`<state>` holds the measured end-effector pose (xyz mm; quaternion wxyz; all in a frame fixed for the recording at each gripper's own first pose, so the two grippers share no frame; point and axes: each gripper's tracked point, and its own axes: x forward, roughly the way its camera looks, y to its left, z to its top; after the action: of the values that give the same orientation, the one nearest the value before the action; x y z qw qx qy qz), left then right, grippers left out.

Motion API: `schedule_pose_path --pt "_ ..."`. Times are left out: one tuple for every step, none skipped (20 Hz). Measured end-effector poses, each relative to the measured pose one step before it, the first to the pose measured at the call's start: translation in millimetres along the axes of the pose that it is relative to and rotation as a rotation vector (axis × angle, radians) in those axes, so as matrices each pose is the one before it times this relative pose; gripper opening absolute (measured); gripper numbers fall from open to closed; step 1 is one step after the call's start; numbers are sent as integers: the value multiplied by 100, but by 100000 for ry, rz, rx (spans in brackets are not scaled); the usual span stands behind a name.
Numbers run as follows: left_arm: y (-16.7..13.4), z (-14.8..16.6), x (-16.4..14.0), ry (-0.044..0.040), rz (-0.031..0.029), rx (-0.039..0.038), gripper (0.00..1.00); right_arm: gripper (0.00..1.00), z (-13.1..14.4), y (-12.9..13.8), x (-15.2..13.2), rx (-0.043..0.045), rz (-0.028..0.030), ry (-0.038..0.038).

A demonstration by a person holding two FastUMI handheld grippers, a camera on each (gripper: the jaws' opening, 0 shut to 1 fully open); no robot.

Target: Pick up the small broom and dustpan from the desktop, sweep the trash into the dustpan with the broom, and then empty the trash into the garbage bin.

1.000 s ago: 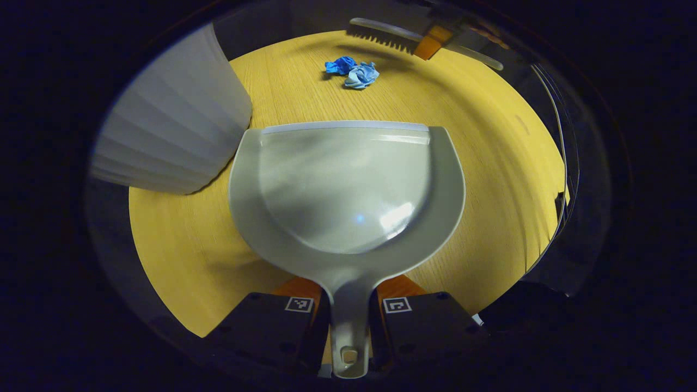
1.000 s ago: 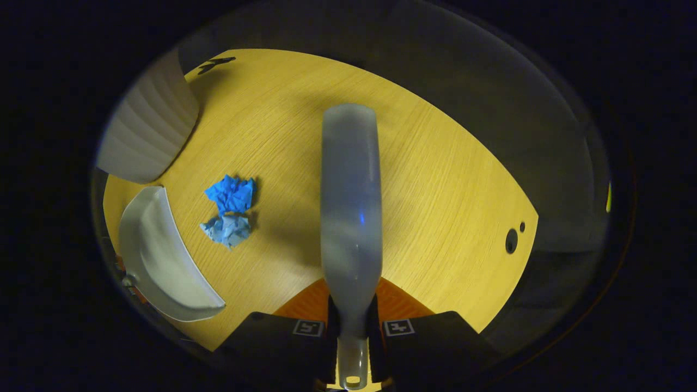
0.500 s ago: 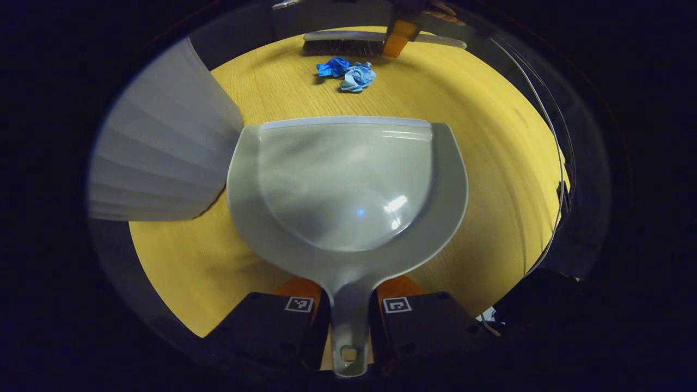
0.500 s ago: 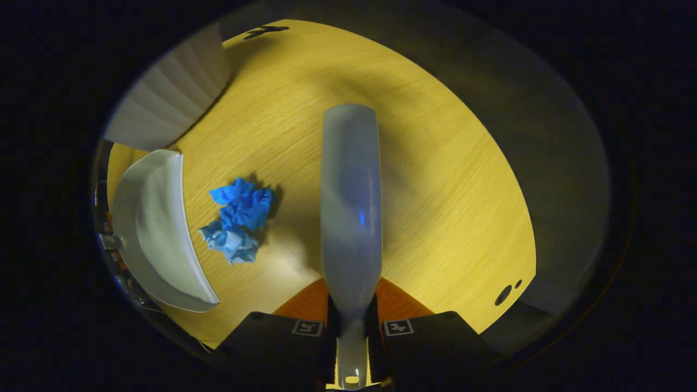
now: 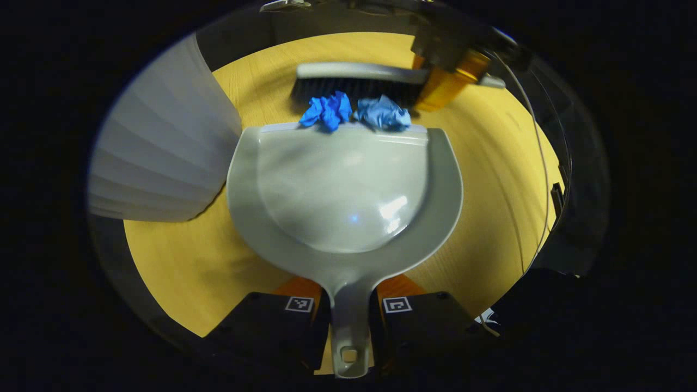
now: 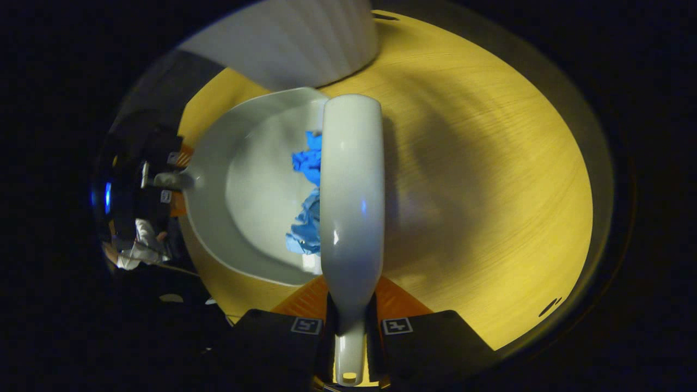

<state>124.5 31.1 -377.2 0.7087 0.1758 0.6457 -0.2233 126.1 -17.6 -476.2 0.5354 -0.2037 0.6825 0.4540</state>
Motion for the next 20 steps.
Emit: schedule_pose_path --pt "-27 39 134 -561 -746 187 30 26 -1060 414 277 -517 175 1595" --pt "53 -27 -33 195 62 524 31 26 442 -608 363 406 -307 -977" --pt "90 101 -44 -376 275 608 30 26 889 -94 -255 1967 -1 -2344" --pt "-73 31 -90 -579 283 -381 30 24 304 -343 -333 3399 -519 -2962" --pt "-58 113 -27 -1803 402 -673 30 22 286 -671 -547 2677 -1687 -3038" --pt "-89 -249 268 -2006 -77 -751 30 22 120 -900 -429 2287 -2034 -2431" --pt "-115 -174 50 -1180 -604 -641 30 26 -108 -612 92 2886 -826 -1237" --pt "138 138 137 -1262 -53 -378 30 26 -377 -581 -43 3341 -478 815" --pt "61 281 -41 -1126 555 -271 30 26 -545 -786 178 1845 -2275 1622" --pt "-63 -115 -39 -760 406 -353 30 31 -401 -928 53 300 -2579 641" --pt "-309 126 -279 -594 -424 -836 30 26 -423 -986 -46 699 -1041 -169" --pt "11 135 -199 -1730 -1142 -868 30 26 -117 -574 191 1086 -297 -911" --pt "22 148 -230 -2092 -842 -736 30 26 304 -757 186 717 -827 -817" --pt "346 205 -181 -2183 -119 -477 30 30 -116 -978 3 -2 -2338 -584" --pt "304 12 -449 -2014 623 -352 30 26 -183 -589 -186 303 -1634 -667" --pt "-190 1 220 -1513 822 -411 30 26 -317 -204 -309 1313 -474 -412" --pt "41 175 -274 -1086 670 -406 30 22 -1338 197 -486 1039 226 -680" --pt "-129 201 -16 -699 652 -224 30 26 -1292 -1141 -506 243 -666 -899" --pt "155 237 -74 -722 356 128 30 30 -765 -232 -454 -779 -3067 -735" --pt "130 143 23 -1008 643 -19 30 30 -472 -316 -406 -1289 -3683 -1003"
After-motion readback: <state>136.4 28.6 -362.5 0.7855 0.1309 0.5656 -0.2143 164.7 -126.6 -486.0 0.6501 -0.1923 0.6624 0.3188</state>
